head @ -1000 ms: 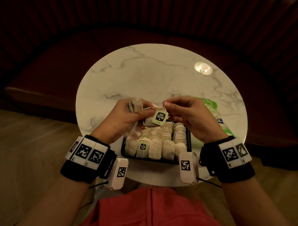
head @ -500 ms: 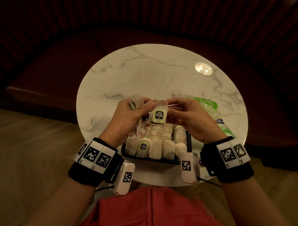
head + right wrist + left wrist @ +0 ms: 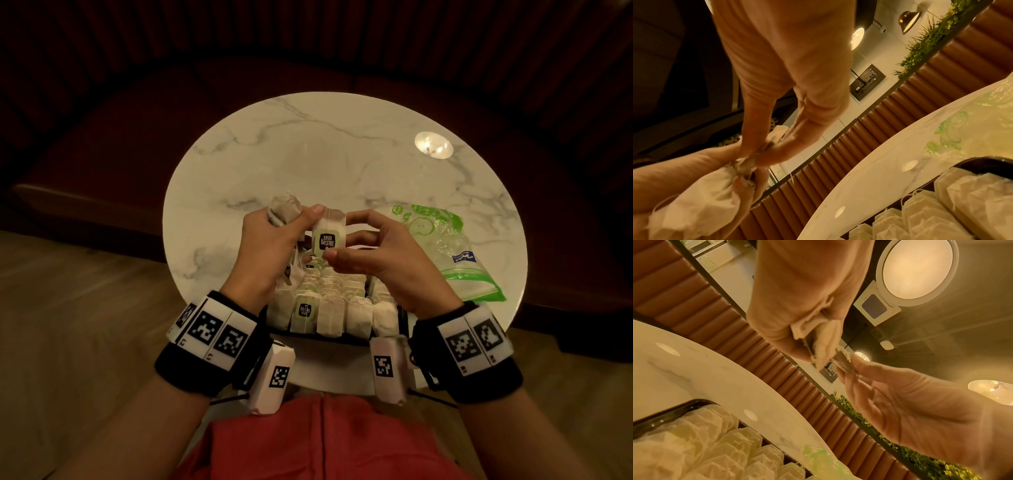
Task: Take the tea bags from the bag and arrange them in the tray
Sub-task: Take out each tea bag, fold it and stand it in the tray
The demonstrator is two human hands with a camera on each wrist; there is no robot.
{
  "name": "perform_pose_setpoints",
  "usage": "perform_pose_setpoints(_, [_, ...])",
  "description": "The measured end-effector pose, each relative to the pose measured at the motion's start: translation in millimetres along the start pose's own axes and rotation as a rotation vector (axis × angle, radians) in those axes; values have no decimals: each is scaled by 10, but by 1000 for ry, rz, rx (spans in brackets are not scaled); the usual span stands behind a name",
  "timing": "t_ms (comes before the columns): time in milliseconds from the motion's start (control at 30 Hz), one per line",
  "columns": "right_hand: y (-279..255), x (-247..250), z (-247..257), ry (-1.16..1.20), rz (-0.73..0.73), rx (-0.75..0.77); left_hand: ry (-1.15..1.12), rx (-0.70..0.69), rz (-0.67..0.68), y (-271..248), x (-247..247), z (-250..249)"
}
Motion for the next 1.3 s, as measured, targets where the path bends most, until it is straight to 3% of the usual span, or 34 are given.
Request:
perform_pose_setpoints(200, [8,0,-40,-100,19,-6,69,42,-43,-18,52,63])
perform_pose_setpoints(400, [22,82,-117,-166,21,-10,67,97,22,-66,2,132])
perform_pose_setpoints(833, [16,-39,-1039,-463,173,-364,41,263,-18,-27,486,424])
perform_pose_setpoints(1300, [117,-202,-904,-1199,173,-75,-157,436,185,-140,232,512])
Point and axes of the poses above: each hand's wrist, its own y-axis towards the middle knuckle, its own x-axis out of the back of the hand, z = x × y, the point moved 10 cm from there along y, towards the middle knuckle, and after that the axes turned 15 degrees about y, right-handed, at the moved point
